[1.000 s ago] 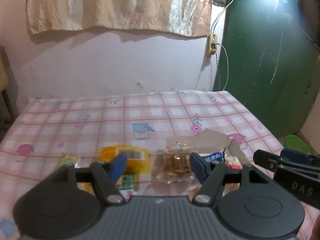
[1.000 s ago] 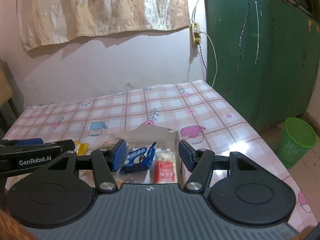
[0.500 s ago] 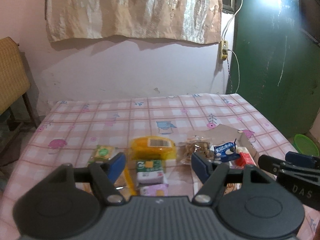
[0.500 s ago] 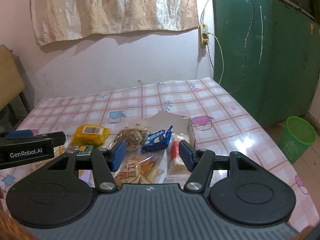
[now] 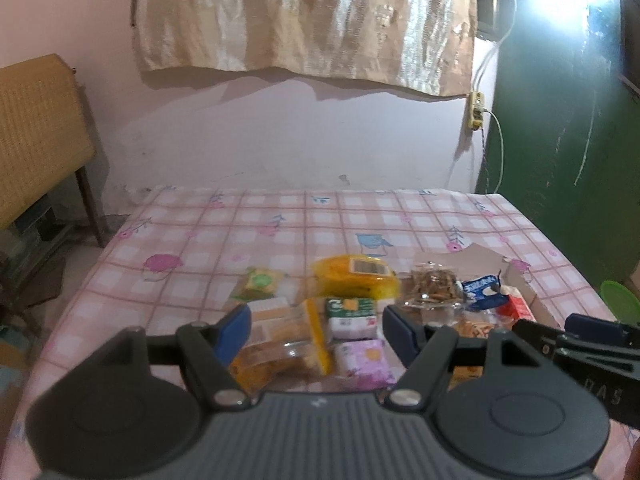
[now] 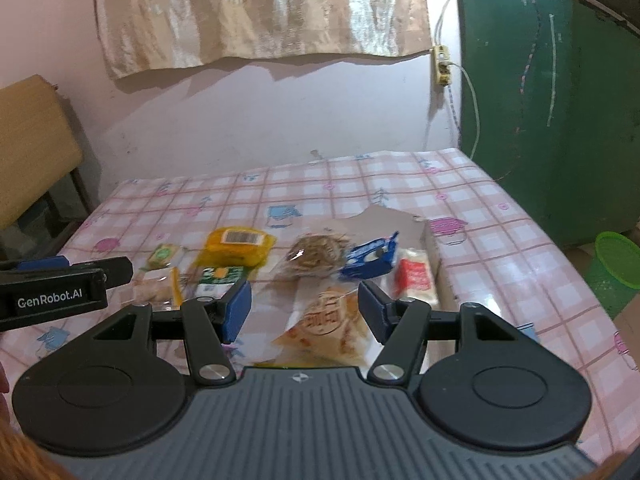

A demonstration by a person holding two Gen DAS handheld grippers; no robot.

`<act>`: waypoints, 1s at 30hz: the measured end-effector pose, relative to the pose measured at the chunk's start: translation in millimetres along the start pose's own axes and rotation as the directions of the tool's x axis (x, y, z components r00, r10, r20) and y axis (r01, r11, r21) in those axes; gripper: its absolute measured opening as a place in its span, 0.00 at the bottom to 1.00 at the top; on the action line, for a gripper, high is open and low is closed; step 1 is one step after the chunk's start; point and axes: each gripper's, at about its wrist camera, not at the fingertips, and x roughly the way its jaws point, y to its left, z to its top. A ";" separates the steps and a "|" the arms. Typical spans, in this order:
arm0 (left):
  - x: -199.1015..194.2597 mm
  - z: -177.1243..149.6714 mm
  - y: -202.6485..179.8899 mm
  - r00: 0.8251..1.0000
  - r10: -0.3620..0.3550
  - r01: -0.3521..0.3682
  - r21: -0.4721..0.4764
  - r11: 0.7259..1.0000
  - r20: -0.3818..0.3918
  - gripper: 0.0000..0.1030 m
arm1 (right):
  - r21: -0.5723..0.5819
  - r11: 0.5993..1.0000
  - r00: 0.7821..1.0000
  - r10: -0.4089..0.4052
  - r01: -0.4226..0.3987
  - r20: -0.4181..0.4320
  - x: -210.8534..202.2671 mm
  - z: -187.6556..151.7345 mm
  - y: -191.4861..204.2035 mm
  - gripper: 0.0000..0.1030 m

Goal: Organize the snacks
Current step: 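Withdraw both open tools from the box back toward the snack pile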

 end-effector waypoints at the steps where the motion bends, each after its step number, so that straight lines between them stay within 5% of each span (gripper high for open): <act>1: -2.1 -1.1 3.8 1.000 0.002 -0.002 -0.004 1.000 0.001 0.70 | -0.001 1.000 1.000 0.007 -0.007 -0.001 -1.0 -1.3 3.9 0.75; 15: -16.1 -33.5 41.7 0.999 0.036 -0.037 -0.035 0.999 -0.023 0.71 | -0.028 0.994 0.994 0.100 -0.102 -0.047 -0.2 -29.1 49.2 0.76; 30: 5.0 -55.2 84.7 0.993 0.095 -0.103 -0.110 0.989 -0.074 0.77 | -0.019 0.992 0.988 0.122 -0.124 -0.094 22.3 -35.4 44.0 0.76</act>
